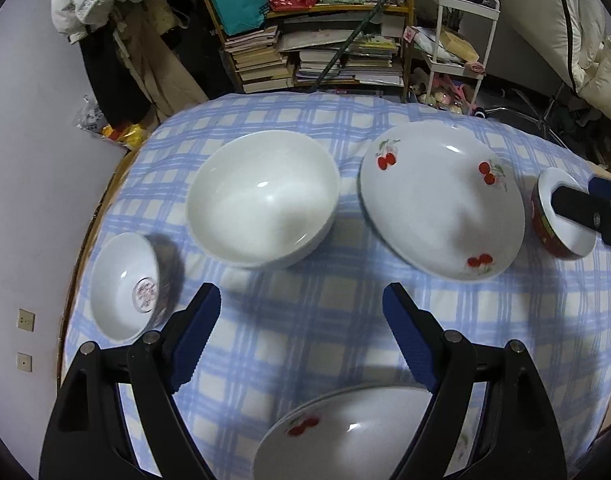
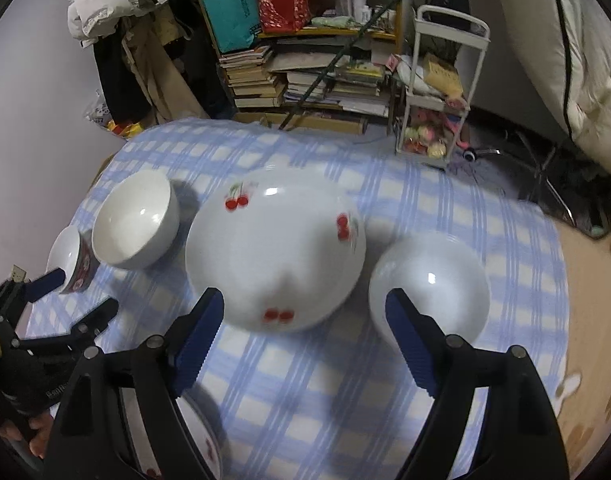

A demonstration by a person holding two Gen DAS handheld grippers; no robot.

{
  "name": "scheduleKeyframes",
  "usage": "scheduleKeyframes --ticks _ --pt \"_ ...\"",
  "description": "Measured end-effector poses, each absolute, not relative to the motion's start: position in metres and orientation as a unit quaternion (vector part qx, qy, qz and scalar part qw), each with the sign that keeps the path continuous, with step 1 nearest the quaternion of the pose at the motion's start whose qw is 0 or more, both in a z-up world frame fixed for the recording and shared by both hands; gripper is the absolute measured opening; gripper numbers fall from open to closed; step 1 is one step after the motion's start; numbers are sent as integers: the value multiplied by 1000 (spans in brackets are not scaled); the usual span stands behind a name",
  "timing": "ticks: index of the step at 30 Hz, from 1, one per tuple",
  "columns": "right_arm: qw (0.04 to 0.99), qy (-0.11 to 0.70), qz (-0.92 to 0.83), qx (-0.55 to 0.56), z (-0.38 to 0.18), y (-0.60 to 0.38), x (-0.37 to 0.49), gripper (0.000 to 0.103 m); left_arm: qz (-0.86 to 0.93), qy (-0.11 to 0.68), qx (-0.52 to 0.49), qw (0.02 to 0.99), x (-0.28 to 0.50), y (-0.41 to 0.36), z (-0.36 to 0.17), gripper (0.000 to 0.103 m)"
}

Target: Organize plates and bowls

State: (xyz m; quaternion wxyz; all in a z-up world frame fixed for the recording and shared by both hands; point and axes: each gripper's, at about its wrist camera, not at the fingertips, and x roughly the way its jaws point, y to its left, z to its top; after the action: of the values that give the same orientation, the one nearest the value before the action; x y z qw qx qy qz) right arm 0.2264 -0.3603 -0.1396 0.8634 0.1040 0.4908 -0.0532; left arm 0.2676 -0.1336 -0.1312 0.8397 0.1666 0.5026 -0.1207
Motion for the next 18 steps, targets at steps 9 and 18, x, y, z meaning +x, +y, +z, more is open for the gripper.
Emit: scheduleKeyframes --ticks 9,18 --pt "860 500 -15 102 -146 -387 282 87 -127 539 137 821 292 -162 -162 82" --pt "838 544 -6 52 -176 -401 316 87 -126 560 108 812 304 -178 -184 82"
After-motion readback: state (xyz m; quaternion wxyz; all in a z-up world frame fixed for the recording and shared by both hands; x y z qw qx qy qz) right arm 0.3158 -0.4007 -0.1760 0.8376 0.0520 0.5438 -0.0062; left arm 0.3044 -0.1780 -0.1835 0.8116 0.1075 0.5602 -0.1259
